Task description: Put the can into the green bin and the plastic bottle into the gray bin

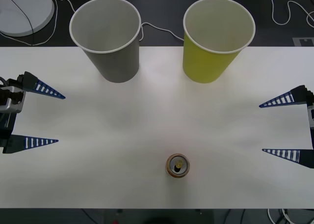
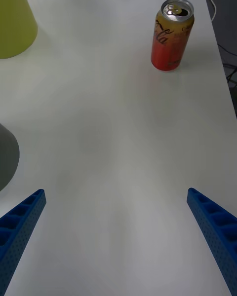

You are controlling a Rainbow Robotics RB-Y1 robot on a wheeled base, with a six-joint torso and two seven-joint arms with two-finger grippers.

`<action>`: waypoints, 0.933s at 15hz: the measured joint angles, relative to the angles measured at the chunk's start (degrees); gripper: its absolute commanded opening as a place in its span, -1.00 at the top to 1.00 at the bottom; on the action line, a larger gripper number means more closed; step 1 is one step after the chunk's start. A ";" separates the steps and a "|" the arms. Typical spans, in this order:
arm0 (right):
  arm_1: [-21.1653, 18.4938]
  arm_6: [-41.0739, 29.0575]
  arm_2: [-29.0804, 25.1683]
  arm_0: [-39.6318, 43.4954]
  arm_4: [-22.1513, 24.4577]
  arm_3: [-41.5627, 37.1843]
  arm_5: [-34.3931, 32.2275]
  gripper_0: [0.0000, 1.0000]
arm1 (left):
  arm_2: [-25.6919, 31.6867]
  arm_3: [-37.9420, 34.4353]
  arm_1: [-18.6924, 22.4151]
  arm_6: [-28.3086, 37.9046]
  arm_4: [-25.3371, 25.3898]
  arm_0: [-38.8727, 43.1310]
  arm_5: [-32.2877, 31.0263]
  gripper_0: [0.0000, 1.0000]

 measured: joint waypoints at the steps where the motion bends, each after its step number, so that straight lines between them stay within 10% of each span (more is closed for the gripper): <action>1: 0.00 0.00 0.00 0.00 0.00 0.00 0.00 -1.00 | 0.00 0.00 0.00 0.00 0.00 0.00 0.00 -1.00; 14: -0.92 2.08 1.48 2.03 -1.83 2.98 0.00 -1.00 | 0.00 0.00 0.00 0.00 0.01 0.00 0.00 -1.00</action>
